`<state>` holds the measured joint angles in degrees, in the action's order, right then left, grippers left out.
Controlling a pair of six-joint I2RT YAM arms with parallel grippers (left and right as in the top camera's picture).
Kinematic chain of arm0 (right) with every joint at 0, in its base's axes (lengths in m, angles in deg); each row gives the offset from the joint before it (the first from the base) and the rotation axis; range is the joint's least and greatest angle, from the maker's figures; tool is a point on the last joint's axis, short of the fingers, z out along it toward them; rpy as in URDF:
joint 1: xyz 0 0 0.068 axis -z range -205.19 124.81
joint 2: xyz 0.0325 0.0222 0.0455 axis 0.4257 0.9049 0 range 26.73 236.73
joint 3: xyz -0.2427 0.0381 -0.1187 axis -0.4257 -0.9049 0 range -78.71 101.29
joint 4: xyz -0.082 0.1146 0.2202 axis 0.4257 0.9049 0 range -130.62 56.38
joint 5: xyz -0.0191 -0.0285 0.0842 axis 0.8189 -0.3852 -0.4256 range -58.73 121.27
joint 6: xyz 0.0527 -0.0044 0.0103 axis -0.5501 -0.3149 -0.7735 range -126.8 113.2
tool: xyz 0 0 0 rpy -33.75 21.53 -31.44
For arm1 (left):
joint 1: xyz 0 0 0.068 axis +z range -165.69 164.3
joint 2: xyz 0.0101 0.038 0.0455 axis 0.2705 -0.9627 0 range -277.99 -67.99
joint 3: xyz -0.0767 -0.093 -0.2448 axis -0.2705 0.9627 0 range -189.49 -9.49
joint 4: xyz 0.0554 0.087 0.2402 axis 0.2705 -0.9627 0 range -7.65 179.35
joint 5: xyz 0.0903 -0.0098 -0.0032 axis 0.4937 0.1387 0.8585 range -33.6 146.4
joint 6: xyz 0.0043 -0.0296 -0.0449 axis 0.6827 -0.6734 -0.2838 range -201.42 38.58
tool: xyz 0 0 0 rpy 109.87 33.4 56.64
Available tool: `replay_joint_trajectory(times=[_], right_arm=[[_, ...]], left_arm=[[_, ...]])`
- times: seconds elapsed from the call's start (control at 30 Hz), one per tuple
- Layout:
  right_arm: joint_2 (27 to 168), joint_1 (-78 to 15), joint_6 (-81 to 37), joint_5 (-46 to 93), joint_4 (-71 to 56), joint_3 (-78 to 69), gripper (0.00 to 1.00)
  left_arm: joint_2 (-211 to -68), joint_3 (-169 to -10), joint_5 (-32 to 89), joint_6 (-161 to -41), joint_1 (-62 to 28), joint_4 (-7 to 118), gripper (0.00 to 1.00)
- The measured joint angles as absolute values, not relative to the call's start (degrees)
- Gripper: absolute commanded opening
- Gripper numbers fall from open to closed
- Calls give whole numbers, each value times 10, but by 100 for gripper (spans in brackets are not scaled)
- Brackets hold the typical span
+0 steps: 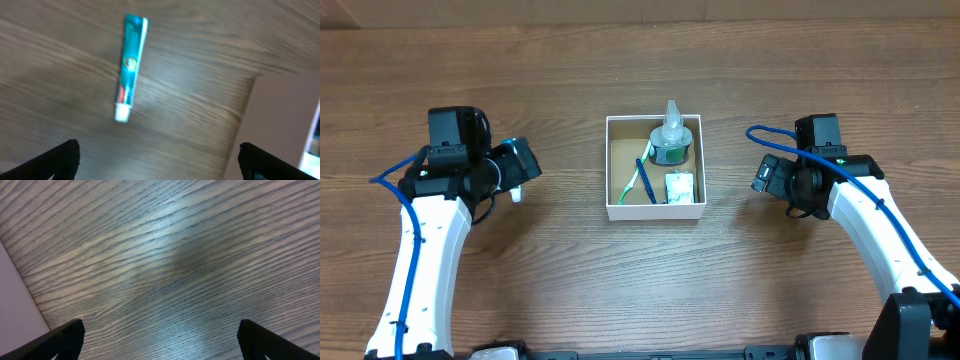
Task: Pack container
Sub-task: 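Move the razor with the left gripper into the box and release, then move the left gripper back to the toothpaste tube and grasp it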
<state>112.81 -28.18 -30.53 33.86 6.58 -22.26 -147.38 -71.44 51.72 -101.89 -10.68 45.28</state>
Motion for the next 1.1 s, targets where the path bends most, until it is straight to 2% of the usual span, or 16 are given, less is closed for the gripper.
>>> replay_joint_trajectory(times=[0.13,0.53,0.67,0.87,0.97,1.03,1.1], right_arm=[[1128,-282,-305,338,66,-223,100],[1128,-282,-305,338,66,-223,100],[1128,-282,-305,338,66,-223,100],[1128,-282,-305,338,66,-223,100],[1128,-282,-305,338,66,-223,100],[1128,-282,-305,338,66,-223,100],[1128,-282,-305,338,66,-223,100]], left_arm=[[-1505,-714,555,-994,-107,483,100],[-1721,-711,561,-990,-107,535,100],[-1731,-710,564,-987,-107,544,92],[-1731,-710,565,-980,-107,557,74],[-1731,-710,565,-968,-107,569,73],[-1731,-710,569,-960,-107,575,66],[-1731,-710,574,-953,-107,577,52]])
